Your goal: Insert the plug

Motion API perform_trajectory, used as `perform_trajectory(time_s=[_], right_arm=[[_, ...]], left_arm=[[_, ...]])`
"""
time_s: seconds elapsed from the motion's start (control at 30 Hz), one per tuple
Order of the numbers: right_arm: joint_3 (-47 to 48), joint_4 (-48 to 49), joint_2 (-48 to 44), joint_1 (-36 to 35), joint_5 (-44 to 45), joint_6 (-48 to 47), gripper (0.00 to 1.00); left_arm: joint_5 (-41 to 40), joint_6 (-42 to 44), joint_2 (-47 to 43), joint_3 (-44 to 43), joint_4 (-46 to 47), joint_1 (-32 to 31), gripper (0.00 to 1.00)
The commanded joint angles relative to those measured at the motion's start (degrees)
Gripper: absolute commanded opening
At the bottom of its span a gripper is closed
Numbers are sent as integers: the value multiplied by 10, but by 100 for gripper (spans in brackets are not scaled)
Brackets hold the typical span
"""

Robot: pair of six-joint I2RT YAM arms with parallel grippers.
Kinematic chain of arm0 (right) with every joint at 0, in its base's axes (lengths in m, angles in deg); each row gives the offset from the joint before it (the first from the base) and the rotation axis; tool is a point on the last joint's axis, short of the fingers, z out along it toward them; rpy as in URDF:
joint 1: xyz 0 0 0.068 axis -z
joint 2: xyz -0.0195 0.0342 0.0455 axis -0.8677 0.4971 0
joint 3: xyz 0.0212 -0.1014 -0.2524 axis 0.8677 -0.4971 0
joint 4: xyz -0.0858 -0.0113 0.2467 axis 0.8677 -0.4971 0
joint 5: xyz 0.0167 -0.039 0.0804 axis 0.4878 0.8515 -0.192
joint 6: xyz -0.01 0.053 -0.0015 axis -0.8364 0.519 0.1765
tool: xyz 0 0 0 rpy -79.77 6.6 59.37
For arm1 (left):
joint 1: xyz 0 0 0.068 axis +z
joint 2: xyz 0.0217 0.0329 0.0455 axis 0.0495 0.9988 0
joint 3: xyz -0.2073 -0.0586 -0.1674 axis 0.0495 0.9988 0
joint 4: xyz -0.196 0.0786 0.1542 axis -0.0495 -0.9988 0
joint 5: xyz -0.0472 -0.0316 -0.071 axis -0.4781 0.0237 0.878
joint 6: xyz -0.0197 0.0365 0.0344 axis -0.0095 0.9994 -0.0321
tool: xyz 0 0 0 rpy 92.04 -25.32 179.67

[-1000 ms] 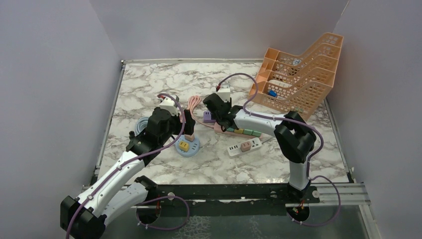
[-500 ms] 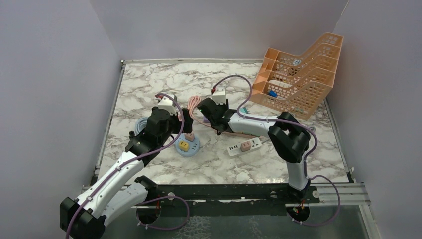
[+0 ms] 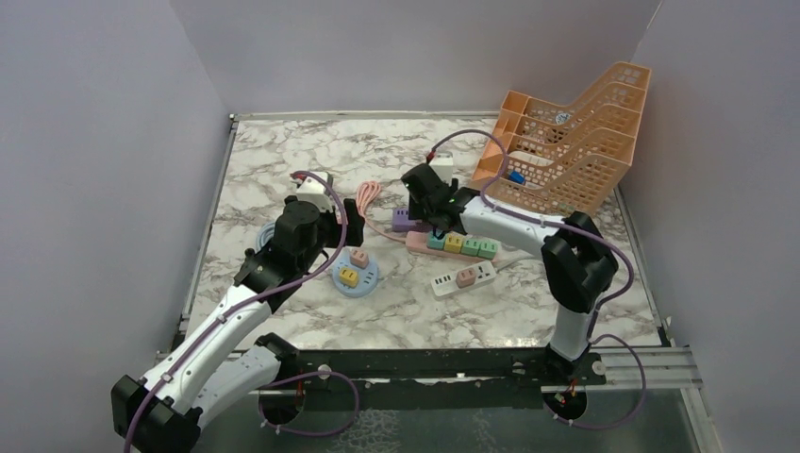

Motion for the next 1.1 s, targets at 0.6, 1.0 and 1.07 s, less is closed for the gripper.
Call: perform_trajectory(time_s=[0.6, 1.0, 1.07], right_arm=[[-18, -46, -13, 171, -48, 108, 64], [16, -45, 64, 176, -66, 121, 64], [16, -46, 68, 177, -65, 114, 62]], left_arm=[[17, -5, 23, -31, 7, 4, 99], [19, -17, 22, -30, 5, 4, 99], [19, -17, 22, -30, 6, 4, 99]])
